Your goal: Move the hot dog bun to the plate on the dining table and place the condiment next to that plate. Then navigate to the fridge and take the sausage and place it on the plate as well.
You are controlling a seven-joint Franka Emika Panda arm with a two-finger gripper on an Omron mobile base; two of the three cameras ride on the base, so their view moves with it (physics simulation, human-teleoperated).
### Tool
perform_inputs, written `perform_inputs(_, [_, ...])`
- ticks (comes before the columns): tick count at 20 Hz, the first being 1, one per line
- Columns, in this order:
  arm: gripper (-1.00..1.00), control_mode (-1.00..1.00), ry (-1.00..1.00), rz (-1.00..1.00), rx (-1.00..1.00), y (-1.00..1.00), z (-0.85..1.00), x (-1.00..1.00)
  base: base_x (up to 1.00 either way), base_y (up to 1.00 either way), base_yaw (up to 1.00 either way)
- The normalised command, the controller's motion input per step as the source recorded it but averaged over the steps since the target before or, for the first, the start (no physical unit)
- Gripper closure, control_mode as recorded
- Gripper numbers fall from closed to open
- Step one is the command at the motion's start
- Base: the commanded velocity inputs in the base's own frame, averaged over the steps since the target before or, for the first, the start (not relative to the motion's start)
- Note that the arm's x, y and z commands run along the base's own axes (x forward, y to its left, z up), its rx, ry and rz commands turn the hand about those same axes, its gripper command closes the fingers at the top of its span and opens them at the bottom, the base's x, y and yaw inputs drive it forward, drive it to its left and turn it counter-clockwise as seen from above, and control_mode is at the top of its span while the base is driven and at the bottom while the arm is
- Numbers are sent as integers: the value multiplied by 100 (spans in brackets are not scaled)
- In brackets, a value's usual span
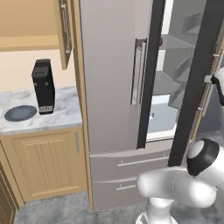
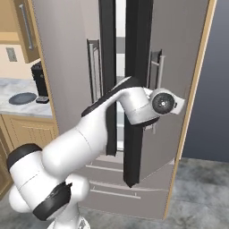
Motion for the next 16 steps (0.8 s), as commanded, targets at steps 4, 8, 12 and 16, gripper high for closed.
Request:
perform_inputs(4, [100,-100,0,-9,-3,-100,0,-74,0,0,0])
perform_inputs(8, [-100,-100,0,-11,-7,-78,0,-75,0,0,0])
perform_inputs(12, [-100,-100,-12,-14,-19,12,0,-100,0,0,0])
perform_inputs(16, [-100,-100,-23,-12,-37,78,0,-100,0,0,0])
